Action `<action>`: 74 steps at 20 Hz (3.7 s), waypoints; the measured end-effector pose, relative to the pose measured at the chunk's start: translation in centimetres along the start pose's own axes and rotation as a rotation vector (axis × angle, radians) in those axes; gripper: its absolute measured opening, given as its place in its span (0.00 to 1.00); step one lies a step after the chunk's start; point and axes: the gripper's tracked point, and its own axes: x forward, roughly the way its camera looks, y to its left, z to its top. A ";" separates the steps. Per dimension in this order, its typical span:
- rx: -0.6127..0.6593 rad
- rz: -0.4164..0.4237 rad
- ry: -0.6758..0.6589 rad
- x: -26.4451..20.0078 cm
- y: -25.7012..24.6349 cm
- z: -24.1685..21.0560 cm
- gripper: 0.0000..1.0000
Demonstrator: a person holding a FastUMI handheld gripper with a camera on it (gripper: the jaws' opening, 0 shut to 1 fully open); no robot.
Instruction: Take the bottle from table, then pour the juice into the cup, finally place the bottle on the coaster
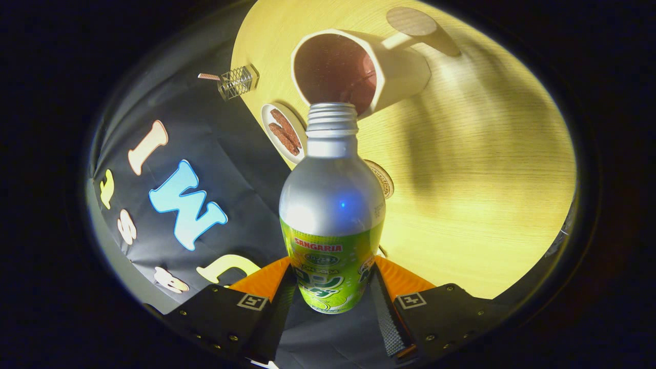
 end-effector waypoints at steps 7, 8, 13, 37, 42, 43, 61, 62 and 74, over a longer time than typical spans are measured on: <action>0.039 -0.005 0.026 -0.5 0.3 -0.2 0.76; 0.046 -0.009 0.029 -0.6 0.3 -0.3 0.76; 0.074 -0.007 0.040 -0.7 0.6 -0.2 0.76; 0.061 -0.034 0.037 -1.1 0.1 -0.3 0.76; -0.069 -0.056 -0.019 -0.3 -1.6 0.6 0.76; -0.101 -0.064 -0.033 -0.3 -2.1 0.8 0.76; -0.723 -0.233 -0.224 0.3 -9.2 4.4 0.76; -0.765 -0.233 -0.239 0.3 -9.2 4.7 0.76; -1.163 -0.251 -0.376 1.9 -8.1 4.7 0.76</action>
